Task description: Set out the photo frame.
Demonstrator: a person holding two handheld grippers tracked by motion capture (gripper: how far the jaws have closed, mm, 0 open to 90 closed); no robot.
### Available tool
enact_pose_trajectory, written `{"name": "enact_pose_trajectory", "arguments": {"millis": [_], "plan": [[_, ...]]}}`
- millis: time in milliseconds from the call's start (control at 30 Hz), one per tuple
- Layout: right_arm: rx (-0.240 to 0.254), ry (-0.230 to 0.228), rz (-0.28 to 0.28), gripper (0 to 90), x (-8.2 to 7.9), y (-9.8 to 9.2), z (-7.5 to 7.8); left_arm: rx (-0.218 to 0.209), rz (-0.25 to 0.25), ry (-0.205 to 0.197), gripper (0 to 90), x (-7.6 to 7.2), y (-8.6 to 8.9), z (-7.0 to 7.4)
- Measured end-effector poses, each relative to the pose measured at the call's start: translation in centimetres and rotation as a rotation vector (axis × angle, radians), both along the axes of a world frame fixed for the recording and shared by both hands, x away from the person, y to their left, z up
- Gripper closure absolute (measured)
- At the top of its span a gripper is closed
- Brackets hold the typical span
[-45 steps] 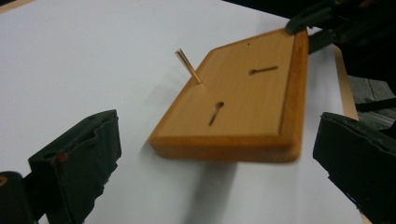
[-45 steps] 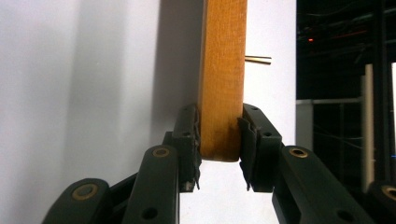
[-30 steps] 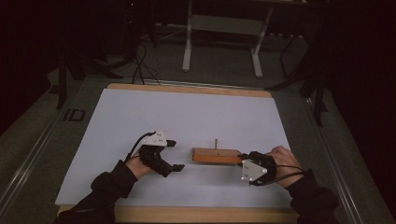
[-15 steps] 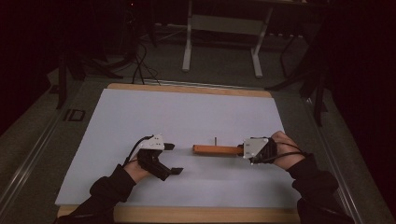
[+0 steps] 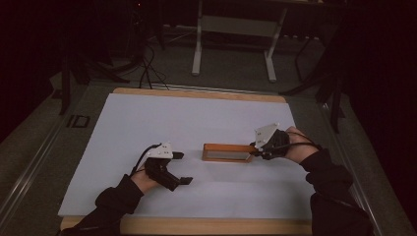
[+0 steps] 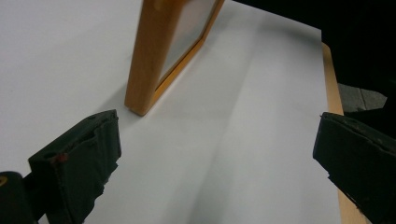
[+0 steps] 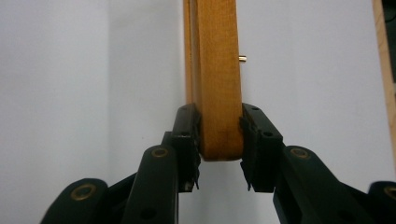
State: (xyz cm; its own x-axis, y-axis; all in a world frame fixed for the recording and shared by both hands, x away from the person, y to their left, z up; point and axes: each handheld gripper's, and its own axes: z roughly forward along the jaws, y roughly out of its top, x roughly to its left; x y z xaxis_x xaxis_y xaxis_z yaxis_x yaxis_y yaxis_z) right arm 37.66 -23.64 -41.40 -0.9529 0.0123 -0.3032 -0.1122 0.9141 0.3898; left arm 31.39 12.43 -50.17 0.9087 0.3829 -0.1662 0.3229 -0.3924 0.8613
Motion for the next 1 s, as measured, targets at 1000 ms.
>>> {"name": "enact_pose_trajectory", "arguments": {"millis": [1000], "plan": [[0.019,0.118,-0.146,63.8,6.3,1.0,0.0,-0.011,0.001,-0.01,1.5,0.0,-0.2,-0.7]]}}
